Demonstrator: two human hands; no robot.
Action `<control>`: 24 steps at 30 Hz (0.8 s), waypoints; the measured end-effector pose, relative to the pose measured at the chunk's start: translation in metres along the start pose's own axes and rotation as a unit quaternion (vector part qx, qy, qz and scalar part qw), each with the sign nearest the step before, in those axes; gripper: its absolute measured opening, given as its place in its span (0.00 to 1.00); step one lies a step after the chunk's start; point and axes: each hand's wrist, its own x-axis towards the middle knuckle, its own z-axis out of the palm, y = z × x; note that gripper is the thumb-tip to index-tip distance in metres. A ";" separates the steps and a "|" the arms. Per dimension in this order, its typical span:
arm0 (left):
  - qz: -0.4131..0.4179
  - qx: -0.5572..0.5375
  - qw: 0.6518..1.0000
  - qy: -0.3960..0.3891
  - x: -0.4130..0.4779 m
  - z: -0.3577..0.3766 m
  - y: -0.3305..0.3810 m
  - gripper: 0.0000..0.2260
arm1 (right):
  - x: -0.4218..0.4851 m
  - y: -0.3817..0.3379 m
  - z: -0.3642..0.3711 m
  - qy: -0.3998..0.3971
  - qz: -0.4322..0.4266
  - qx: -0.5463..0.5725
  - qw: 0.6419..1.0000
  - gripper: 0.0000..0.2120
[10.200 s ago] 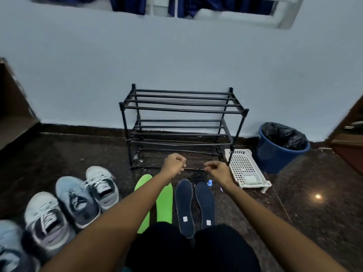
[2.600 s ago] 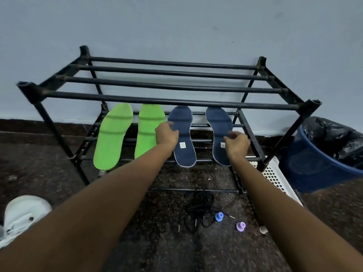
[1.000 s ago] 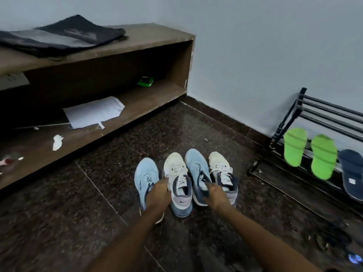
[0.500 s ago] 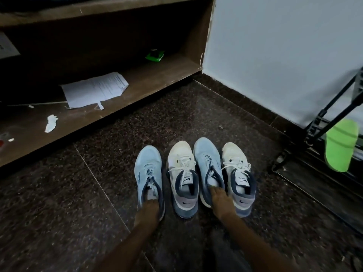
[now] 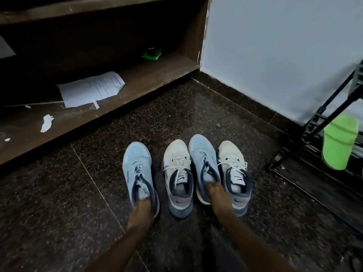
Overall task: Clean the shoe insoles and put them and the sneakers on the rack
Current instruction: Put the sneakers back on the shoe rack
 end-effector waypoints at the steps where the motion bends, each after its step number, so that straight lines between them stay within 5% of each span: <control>1: 0.000 0.000 1.000 0.012 -0.002 -0.007 0.002 0.15 | -0.002 -0.002 -0.007 0.006 0.000 0.004 1.000 0.19; 10: 0.045 -0.014 0.992 0.115 -0.029 -0.095 0.031 0.15 | -0.020 -0.028 -0.087 0.068 -0.024 0.030 0.997 0.05; 24: 0.211 -0.047 0.954 0.210 -0.106 -0.205 0.135 0.11 | -0.091 0.002 -0.244 0.218 0.005 0.086 0.972 0.06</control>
